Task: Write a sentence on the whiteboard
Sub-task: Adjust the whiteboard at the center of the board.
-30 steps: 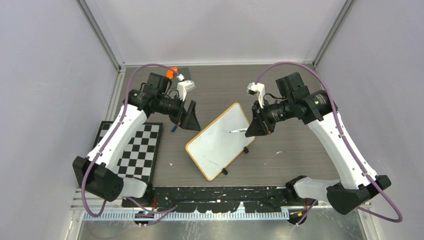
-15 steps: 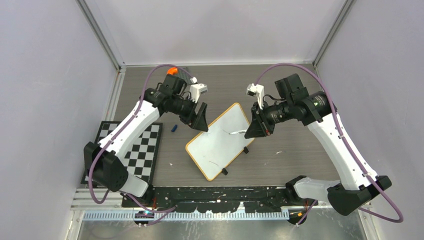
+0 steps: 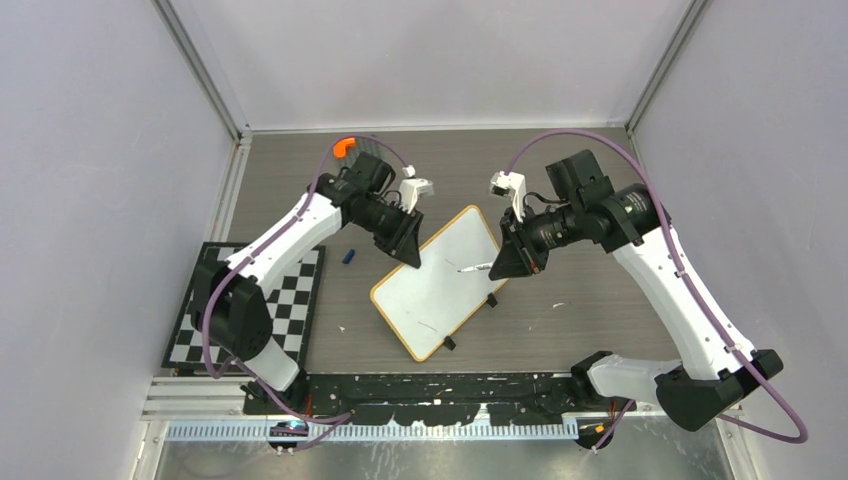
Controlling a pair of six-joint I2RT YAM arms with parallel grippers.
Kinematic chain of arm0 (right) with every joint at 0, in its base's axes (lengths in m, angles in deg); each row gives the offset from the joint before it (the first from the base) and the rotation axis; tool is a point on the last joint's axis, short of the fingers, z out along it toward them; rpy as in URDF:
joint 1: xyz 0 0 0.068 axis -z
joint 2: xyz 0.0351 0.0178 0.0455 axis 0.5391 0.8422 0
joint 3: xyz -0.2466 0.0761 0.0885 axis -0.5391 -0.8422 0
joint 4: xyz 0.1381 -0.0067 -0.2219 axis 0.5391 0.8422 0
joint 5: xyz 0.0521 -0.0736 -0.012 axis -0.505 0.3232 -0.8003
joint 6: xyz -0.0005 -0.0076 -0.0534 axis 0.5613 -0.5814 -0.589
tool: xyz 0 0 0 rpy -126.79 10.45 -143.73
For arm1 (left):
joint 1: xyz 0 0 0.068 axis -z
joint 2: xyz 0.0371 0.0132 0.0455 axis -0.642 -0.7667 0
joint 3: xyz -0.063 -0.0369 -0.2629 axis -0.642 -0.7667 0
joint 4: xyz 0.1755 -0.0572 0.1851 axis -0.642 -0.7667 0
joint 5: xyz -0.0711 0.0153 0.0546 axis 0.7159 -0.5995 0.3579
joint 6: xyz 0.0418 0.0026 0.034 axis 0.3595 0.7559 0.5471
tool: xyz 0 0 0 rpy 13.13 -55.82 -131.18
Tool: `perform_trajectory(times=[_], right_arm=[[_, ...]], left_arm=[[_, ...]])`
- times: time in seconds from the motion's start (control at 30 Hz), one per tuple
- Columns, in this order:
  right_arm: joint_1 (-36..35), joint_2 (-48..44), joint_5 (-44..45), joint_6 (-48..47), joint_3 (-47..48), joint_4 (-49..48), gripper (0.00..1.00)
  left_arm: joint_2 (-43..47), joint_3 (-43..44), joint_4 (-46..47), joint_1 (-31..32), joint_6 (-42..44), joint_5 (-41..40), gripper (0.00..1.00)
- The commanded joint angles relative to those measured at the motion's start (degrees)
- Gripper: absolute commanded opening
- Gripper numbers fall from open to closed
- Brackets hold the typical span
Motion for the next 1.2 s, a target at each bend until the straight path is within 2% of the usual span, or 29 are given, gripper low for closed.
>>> perform_trajectory(times=[0.0,0.33,0.97,1.07,1.17], right_arm=[[-0.5,-1.6,0.3,-0.5,-0.3,-0.2,0.0],[-1.1,-1.7,0.4,-1.4,-0.8,0.8,0.0],[-1.8,-1.6,0.3,-2.0,-1.3,1.3,0.0],[-1.9,-1.6,0.7,-1.9,-1.2,1.2,0.0],[-2.0,-1.6,1.4,-1.5,-1.2,0.4,0.0]], left_arm=[[-0.9,3.3,-1.8,0.7,3.8,2.6,0.26],[-6.2,8.5,-9.2,2.7,10.7,1.6,0.0],[-15.7,19.3,-20.7,6.3,20.8,2.7,0.0],[-15.5,20.2,-20.9,6.2,20.3,1.1,0.09],[-13.9,22.3,-22.3,4.9,19.6,0.7,0.28]])
